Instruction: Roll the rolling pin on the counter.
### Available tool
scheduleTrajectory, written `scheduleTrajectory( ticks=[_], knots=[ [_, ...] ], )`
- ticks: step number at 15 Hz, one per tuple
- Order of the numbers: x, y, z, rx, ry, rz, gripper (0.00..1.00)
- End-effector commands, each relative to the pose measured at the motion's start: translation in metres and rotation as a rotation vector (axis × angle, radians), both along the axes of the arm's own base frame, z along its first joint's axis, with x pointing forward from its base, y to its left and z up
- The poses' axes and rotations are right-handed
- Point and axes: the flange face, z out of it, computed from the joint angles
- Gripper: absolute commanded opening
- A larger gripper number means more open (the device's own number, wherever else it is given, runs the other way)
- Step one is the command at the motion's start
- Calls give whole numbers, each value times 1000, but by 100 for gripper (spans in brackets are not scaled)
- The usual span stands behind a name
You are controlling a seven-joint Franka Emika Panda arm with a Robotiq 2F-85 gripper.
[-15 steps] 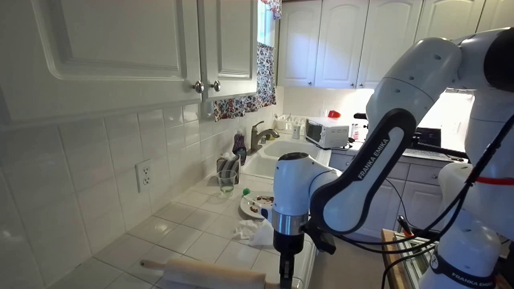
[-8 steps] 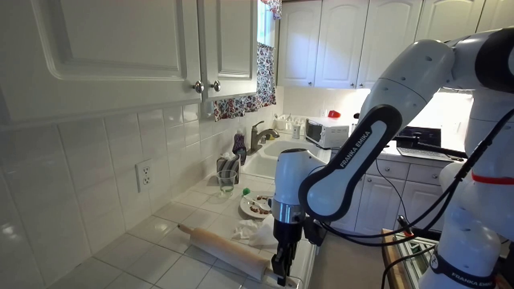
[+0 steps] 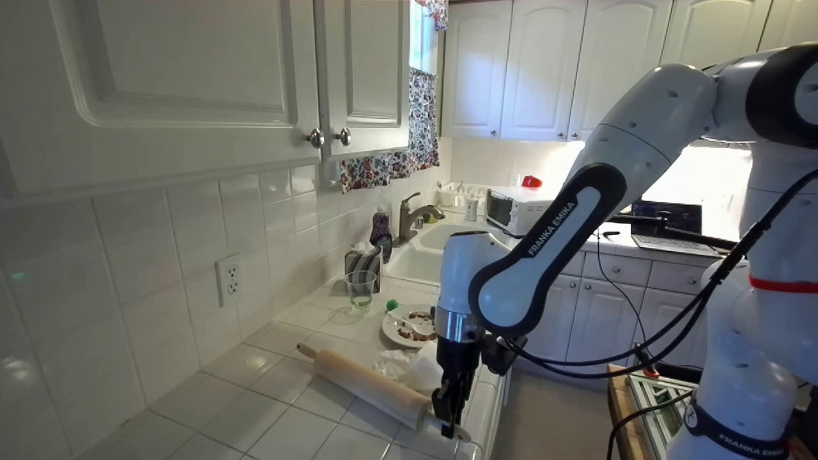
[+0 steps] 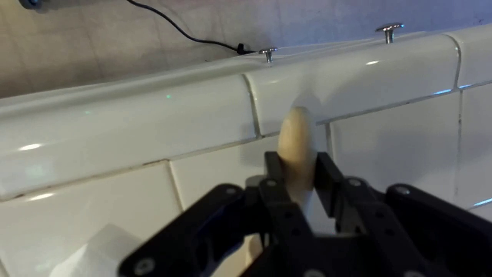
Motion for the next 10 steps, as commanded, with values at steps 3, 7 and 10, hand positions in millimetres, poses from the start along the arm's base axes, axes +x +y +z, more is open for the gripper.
scheduleTrajectory(
  ticks=[3, 7, 10],
  knots=[
    [6, -23, 16, -82, -65, 145, 7],
    [12, -30, 16, -121, -82, 198, 7],
    [15, -35, 16, -133, -80, 227, 7]
  ],
)
